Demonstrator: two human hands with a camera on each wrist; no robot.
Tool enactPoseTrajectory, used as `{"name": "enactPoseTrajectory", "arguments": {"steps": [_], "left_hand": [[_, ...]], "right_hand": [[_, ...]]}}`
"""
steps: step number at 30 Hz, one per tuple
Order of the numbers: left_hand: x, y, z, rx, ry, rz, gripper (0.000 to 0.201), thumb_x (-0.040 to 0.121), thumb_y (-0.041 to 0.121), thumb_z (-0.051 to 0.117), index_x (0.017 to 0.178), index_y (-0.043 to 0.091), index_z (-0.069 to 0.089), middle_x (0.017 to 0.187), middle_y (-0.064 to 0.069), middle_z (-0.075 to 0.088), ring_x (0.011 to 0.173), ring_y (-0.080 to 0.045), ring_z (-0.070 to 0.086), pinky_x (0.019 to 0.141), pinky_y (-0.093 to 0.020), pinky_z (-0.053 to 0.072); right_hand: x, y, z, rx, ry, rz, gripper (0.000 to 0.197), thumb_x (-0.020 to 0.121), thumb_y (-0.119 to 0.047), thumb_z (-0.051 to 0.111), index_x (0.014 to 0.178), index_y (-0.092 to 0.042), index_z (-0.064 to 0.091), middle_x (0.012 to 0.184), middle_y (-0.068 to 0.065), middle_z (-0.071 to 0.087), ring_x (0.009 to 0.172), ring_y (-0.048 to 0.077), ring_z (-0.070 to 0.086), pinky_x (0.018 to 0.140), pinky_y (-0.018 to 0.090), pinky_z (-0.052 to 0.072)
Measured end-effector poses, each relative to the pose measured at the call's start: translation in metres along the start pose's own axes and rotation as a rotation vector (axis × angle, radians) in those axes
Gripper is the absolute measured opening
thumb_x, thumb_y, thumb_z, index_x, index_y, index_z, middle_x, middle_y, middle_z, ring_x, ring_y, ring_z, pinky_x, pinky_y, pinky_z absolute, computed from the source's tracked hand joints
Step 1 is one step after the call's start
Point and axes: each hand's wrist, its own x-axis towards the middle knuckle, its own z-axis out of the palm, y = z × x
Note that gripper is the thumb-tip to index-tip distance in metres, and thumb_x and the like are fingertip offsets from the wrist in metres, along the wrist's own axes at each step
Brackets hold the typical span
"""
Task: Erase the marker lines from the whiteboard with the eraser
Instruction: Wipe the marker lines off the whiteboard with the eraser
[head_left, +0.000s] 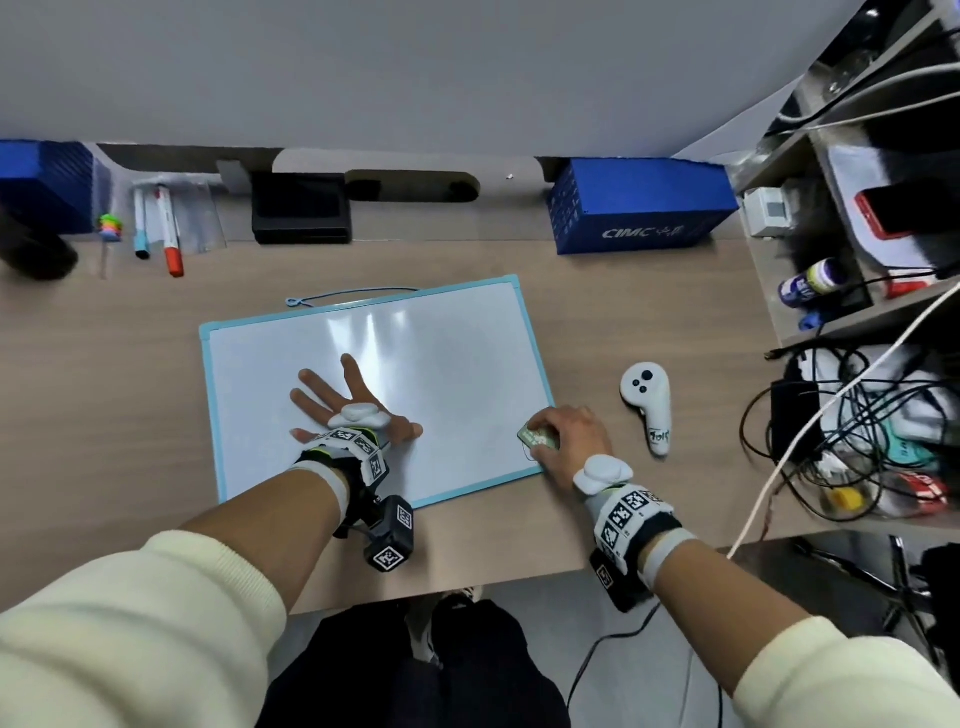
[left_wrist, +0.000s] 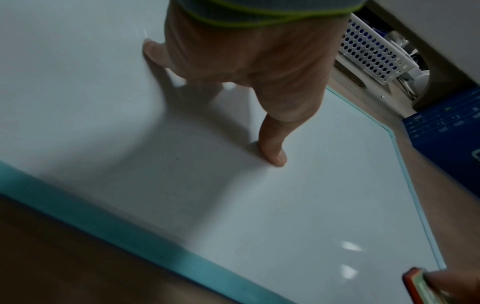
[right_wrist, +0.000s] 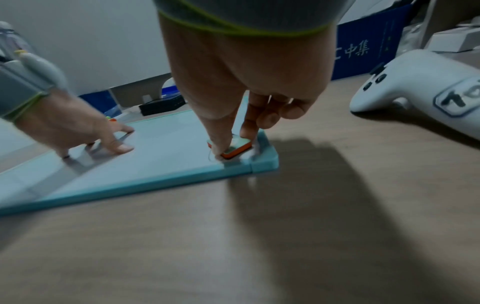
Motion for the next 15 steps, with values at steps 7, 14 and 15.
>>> {"name": "enactPoseTrajectory", "arguments": {"steps": [7, 14, 15], "left_hand": [[-0.001, 0.0, 0.0, -0.002, -0.002, 0.004, 0.146, 0.036, 0.061, 0.067, 0.155, 0.028, -0.01, 0.158, -0.015, -0.024, 0.144, -0.042, -0.019, 0.109, -0.068, -0.006], [-0.004, 0.0, -0.002, 0.006, -0.02, 0.01, 0.146, 0.037, 0.06, 0.067, 0.155, 0.029, -0.011, 0.157, -0.014, -0.026, 0.143, -0.041, -0.022, 0.1, -0.065, -0.014], [-0.003, 0.0, -0.001, 0.005, -0.021, 0.01, 0.145, 0.037, 0.06, 0.067, 0.156, 0.029, -0.01, 0.157, -0.014, -0.026, 0.143, -0.041, -0.022, 0.098, -0.065, -0.015]], "right_hand": [[-0.007, -0.001, 0.006, 0.005, 0.018, -0.027, 0.028, 0.07, -0.03, 0.073, 0.096, -0.035, 0.064, 0.092, -0.005, 0.065, 0.093, 0.021, 0.05, 0.077, 0.035, 0.043], [-0.004, -0.008, 0.007, -0.04, 0.007, -0.057, 0.031, 0.071, -0.03, 0.073, 0.099, -0.037, 0.063, 0.093, -0.009, 0.064, 0.095, 0.018, 0.049, 0.081, 0.034, 0.039], [-0.003, 0.001, 0.001, -0.041, 0.038, -0.017, 0.03, 0.07, -0.028, 0.073, 0.098, -0.037, 0.063, 0.093, -0.008, 0.064, 0.095, 0.02, 0.049, 0.081, 0.035, 0.038]]}}
